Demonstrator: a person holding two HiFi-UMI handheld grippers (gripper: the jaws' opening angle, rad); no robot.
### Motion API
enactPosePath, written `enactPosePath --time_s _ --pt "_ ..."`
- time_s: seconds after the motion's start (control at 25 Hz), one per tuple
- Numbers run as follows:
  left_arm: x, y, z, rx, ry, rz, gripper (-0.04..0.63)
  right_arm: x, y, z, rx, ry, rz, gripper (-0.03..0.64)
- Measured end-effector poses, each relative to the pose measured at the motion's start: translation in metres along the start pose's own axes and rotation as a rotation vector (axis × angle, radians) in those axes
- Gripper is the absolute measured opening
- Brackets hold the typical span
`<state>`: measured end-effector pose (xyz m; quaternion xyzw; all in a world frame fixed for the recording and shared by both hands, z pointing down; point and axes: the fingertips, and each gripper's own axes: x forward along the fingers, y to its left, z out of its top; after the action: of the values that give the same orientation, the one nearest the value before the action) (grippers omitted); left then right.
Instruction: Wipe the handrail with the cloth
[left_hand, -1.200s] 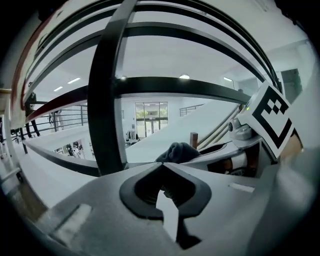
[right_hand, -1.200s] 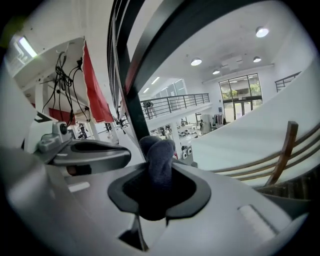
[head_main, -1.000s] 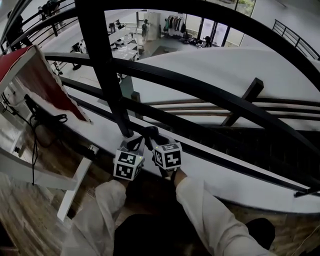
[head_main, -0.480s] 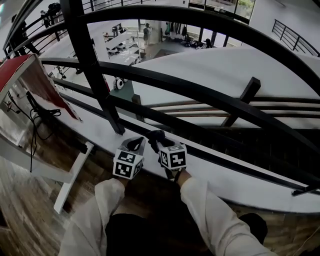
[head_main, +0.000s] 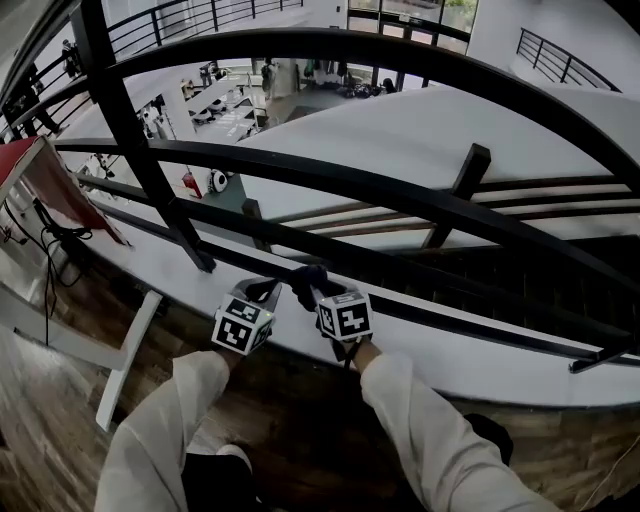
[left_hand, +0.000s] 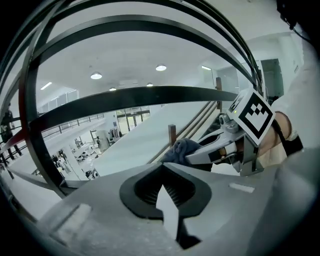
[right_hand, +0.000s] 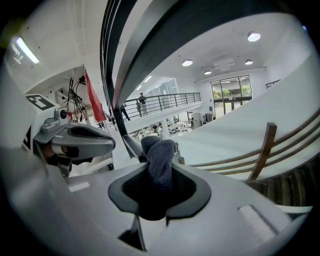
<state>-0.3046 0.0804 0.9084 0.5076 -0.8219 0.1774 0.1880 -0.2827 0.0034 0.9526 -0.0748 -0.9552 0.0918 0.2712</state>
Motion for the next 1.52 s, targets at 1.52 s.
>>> enactPosePath --time_s 1.52 --pt "0.117 -0.298 0.077 -0.013 -0.063 -0.216 -0.002 -0.274 -0.235 -0.104 0.067 0.111 -0.228 0.089"
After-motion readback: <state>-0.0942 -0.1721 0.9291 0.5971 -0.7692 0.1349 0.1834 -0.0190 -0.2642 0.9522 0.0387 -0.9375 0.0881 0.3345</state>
